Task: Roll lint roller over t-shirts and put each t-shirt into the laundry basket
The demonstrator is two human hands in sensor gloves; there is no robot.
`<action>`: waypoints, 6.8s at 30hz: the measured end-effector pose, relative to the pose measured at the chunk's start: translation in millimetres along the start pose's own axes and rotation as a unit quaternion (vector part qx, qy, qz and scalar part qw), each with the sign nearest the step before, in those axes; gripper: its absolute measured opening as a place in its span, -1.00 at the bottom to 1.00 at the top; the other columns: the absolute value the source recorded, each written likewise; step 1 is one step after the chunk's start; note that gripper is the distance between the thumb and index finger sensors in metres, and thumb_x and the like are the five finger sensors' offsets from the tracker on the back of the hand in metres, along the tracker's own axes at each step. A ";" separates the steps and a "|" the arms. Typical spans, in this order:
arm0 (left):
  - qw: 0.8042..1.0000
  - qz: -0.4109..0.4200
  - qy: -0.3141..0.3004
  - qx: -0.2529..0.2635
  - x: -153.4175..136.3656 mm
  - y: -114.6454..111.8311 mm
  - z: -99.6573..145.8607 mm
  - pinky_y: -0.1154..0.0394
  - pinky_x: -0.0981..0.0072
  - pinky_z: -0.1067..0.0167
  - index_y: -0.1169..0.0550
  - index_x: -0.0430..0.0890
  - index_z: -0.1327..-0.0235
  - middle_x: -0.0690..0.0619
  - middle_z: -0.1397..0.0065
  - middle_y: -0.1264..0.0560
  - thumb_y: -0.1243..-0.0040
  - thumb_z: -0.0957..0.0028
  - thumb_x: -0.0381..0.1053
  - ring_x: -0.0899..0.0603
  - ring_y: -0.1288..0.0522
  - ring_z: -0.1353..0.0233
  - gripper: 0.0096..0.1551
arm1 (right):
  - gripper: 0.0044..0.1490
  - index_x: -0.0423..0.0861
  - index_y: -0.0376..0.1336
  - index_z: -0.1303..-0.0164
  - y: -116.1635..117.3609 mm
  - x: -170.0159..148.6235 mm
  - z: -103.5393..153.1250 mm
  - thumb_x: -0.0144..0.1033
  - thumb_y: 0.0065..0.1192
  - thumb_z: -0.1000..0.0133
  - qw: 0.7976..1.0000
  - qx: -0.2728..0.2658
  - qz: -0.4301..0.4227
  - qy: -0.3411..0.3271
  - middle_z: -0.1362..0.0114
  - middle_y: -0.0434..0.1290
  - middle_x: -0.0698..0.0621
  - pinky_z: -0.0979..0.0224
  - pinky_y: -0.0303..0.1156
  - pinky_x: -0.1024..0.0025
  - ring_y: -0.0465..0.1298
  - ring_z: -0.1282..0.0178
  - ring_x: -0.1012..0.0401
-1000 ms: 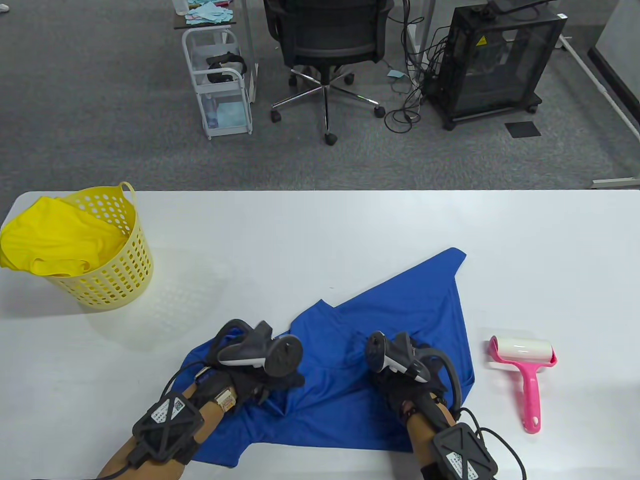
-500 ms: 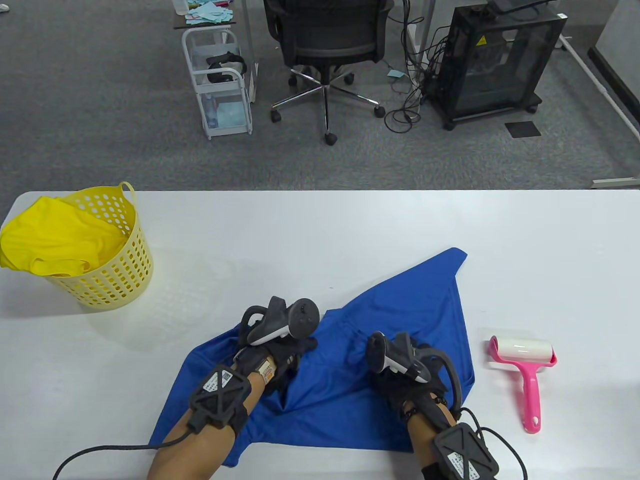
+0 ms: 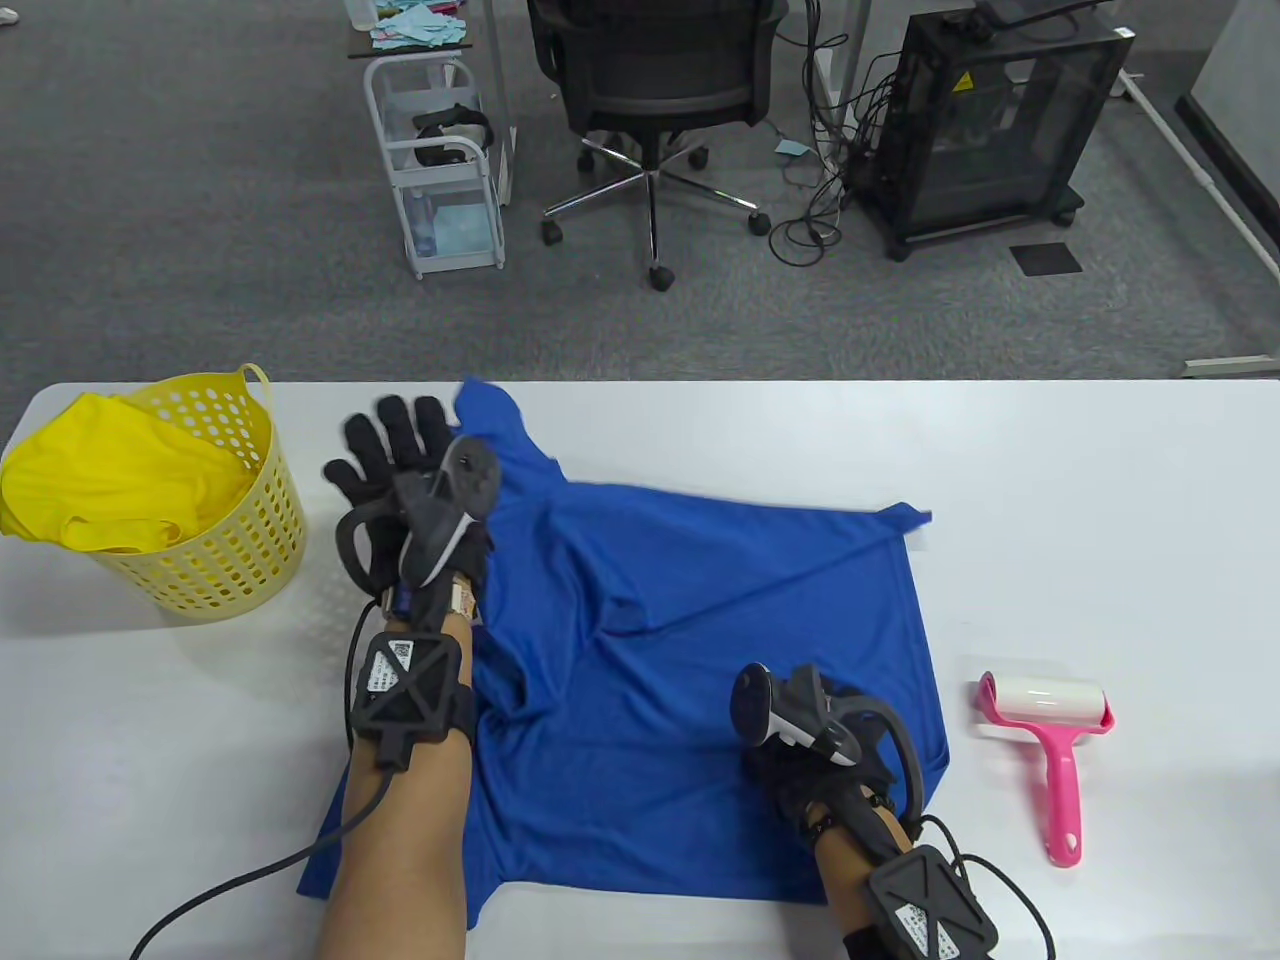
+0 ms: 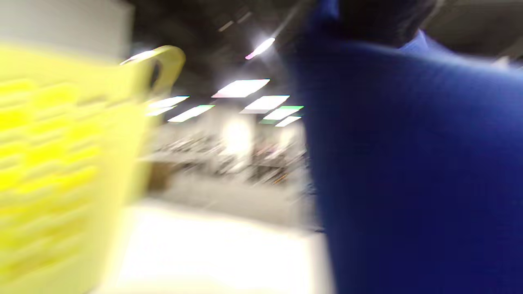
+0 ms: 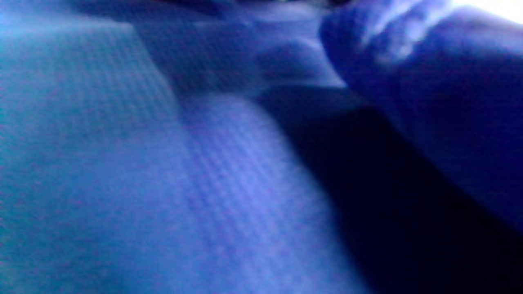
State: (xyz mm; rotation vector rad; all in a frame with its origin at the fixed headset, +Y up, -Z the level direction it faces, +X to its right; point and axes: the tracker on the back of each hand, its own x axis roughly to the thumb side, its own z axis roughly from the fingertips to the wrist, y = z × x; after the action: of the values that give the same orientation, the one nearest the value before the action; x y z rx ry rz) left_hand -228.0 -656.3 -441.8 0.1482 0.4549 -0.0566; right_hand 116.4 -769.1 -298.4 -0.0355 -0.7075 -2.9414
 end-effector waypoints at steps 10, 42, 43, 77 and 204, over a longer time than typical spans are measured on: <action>0.955 -0.036 -0.186 -0.230 -25.5 -75.3 23.0 -0.21 -0.46 -0.41 -0.29 0.00 -0.48 -0.12 -0.58 -0.39 0.04 0.12 0.46 -0.44 -0.35 -0.58 -0.07 | -0.03 -0.09 -0.20 -0.53 -1.3 -1.2 -0.2 0.22 -0.07 -0.09 1.000 0.003 -0.001 0.006 -0.65 -0.11 -0.37 -0.48 0.24 -0.33 0.06 -0.57 -0.38; 0.865 -0.243 -0.212 -0.384 -92.5 -104.5 88.5 -0.40 -0.39 -0.37 0.11 -0.32 -0.44 -0.47 -0.53 -0.08 -0.09 0.69 0.69 -0.54 -0.32 -0.47 0.66 | 0.43 0.04 -0.42 -0.43 4.8 -4.9 -2.3 0.45 0.26 0.31 0.997 0.068 -0.017 -0.013 -0.60 -0.35 -0.31 -0.40 0.16 -0.53 -0.17 -0.57 -0.31; 0.862 -0.254 -0.205 -0.388 -94.5 -103.1 87.9 -0.41 -0.38 -0.36 0.07 -0.32 -0.45 -0.46 -0.53 -0.12 -0.12 0.70 0.68 -0.53 -0.35 -0.46 0.66 | 0.44 0.05 -0.40 -0.43 4.0 -2.7 -1.1 0.46 0.27 0.35 0.998 0.066 -0.005 -0.018 -0.61 -0.34 -0.30 -0.40 0.18 -0.53 -0.15 -0.58 -0.29; 0.885 -0.095 -0.308 -0.337 -31.2 -134.1 50.5 0.13 -0.47 -0.43 0.35 0.07 -0.36 -0.18 -0.52 0.40 0.25 0.62 0.72 -0.50 0.30 -0.53 0.39 | 0.28 0.09 -0.59 -0.36 -11.9 1.2 -82.8 0.53 -0.28 0.31 0.997 0.061 -0.013 0.035 -0.58 -0.52 -0.27 -0.49 -0.03 -0.37 -0.32 -0.56 -0.28; 0.844 -0.112 -0.408 -0.330 -61.6 -126.9 166.9 0.22 -0.61 -0.39 0.50 0.05 -0.33 -0.18 -0.55 0.52 0.51 0.36 0.67 -0.55 0.44 -0.54 0.23 | -0.26 0.15 -0.04 -0.49 -53.6 -14.3 -8.1 0.10 0.02 -0.12 0.985 -0.110 -0.039 0.124 0.03 0.56 0.05 0.36 0.65 0.41 0.62 0.50 0.37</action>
State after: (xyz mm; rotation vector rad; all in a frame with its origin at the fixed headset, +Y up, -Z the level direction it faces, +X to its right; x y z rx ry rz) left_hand -222.0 -806.2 -283.0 -0.6047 -0.3868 -0.1805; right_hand 124.3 -723.8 -330.6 0.3414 -0.3556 -3.0073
